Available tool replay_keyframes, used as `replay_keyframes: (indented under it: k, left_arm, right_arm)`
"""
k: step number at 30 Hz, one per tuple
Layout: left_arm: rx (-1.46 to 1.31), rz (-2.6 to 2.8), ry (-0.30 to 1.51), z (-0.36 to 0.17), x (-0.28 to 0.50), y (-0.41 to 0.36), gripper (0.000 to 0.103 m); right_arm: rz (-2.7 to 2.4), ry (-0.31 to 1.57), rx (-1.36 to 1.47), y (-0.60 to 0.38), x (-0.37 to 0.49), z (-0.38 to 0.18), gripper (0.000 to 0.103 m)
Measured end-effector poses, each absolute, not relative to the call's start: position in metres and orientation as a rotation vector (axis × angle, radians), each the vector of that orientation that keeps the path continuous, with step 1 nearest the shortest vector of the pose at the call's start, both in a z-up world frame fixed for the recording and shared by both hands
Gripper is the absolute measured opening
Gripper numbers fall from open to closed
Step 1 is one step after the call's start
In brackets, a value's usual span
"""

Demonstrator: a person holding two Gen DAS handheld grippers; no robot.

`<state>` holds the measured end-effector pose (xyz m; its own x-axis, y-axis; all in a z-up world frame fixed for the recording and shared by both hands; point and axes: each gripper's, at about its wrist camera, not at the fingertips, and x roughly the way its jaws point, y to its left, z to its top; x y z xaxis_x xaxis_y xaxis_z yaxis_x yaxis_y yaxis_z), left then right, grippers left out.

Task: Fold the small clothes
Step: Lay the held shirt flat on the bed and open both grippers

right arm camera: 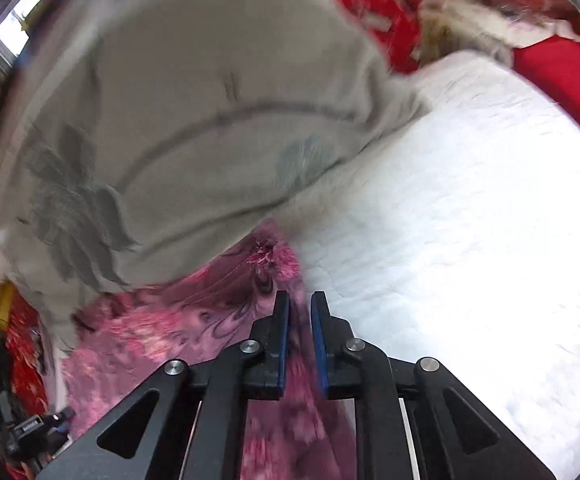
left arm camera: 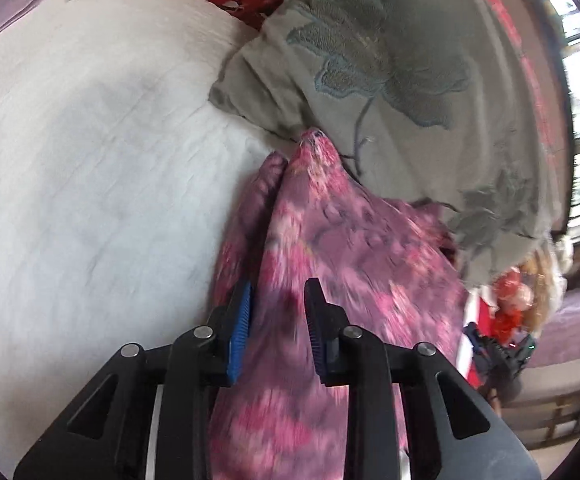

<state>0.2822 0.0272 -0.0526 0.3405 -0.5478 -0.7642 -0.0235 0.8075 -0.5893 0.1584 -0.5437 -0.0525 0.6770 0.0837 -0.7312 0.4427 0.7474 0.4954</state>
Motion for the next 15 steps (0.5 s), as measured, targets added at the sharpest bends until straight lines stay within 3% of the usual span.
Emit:
replay_keyframes:
  k: [1, 3, 4, 9, 15]
  left_arm:
    - [-0.583, -0.396, 1.180, -0.049, 0.270, 0.037, 0.026]
    - [-0.615, -0.433, 1.179, -0.049, 0.246, 0.054, 0.033]
    - [-0.650, -0.452, 1.172, -0.051, 0.230, 0.062, 0.038]
    - [-0.812, -0.499, 1.195, -0.070, 0.173, 0.078, 0.042]
    - [-0.869, -0.486, 1.211, -0.085, 0.149, 0.063, 0.042]
  right_arm:
    - [-0.188, 0.817, 0.728, -0.544, 0.147, -0.050, 0.020]
    - [-0.129, 0.849, 0.719, -0.540, 0.113, -0.049, 0.039]
    - [-0.116, 0.861, 0.703, -0.539, 0.099, -0.049, 0.042]
    - [-0.112, 0.878, 0.744, -0.537, 0.016, -0.072, 0.049]
    - [-0.096, 0.865, 0.822, -0.527, 0.003, -0.080, 0.049]
